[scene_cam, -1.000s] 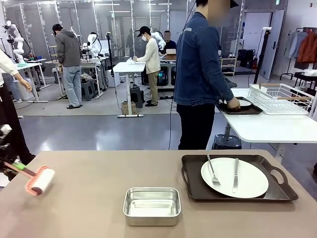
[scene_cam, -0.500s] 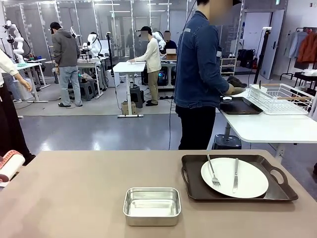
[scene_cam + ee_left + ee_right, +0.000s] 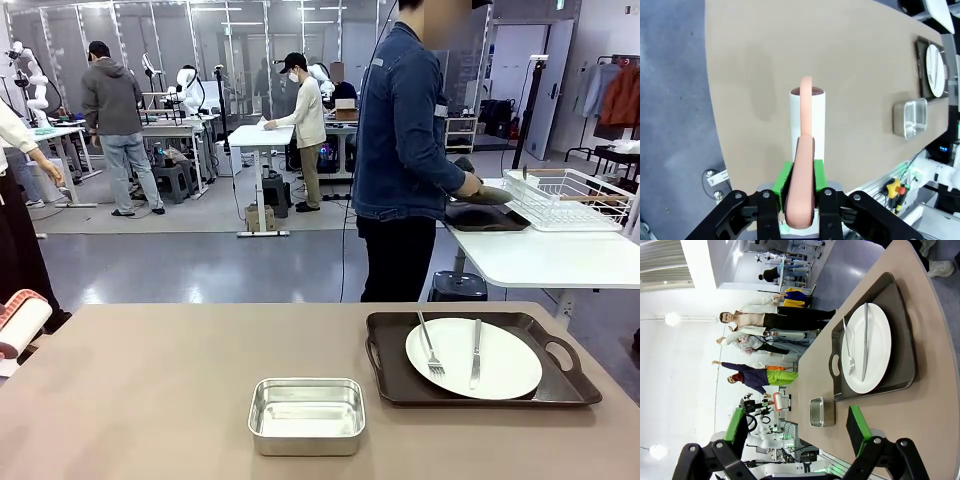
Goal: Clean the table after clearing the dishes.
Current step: When the left (or right) Handle tray is removed, use the left hand (or right hand) to clean the left (or right) side of the table with the Lint Roller, then place the Lint Roller back on top of the Airtight Container.
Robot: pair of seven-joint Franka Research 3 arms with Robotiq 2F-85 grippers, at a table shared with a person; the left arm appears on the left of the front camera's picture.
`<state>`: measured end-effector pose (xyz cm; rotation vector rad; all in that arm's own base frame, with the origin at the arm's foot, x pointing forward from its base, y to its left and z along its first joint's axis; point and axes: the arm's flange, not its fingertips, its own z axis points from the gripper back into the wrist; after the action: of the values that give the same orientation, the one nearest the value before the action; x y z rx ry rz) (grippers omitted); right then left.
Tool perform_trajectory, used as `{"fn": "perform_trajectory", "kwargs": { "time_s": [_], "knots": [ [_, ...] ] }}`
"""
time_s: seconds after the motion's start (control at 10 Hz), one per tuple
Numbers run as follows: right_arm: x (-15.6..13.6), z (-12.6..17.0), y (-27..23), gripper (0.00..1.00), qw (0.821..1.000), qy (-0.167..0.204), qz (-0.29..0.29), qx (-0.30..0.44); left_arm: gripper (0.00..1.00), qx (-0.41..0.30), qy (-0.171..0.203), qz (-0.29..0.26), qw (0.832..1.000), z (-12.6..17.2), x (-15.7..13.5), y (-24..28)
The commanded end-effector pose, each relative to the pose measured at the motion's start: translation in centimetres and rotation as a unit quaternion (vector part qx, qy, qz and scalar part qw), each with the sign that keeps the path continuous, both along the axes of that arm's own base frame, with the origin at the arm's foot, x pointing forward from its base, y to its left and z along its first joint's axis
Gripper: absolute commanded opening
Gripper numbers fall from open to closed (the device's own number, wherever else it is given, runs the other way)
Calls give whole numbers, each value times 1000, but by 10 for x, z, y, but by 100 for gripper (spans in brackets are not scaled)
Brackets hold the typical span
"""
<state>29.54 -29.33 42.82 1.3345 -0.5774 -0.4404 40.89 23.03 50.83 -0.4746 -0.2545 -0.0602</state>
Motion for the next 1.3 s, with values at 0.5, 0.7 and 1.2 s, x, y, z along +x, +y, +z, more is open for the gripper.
{"fn": "perform_trajectory", "kwargs": {
  "time_s": [0.5, 0.7, 1.2],
  "knots": [
    [-1, 2, 1, 100, 1000, -8, 2, -1, 22, 8, 4, -3, 1000, -2, 12, 11],
    [-1, 2, 1, 100, 1000, -8, 2, -1, 22, 32, -16, -85, 996, 12, 33, -31],
    [-1, 2, 1, 100, 1000, -8, 2, -1, 22, 148, -76, -481, 861, 88, 64, -333]
  ]
}}
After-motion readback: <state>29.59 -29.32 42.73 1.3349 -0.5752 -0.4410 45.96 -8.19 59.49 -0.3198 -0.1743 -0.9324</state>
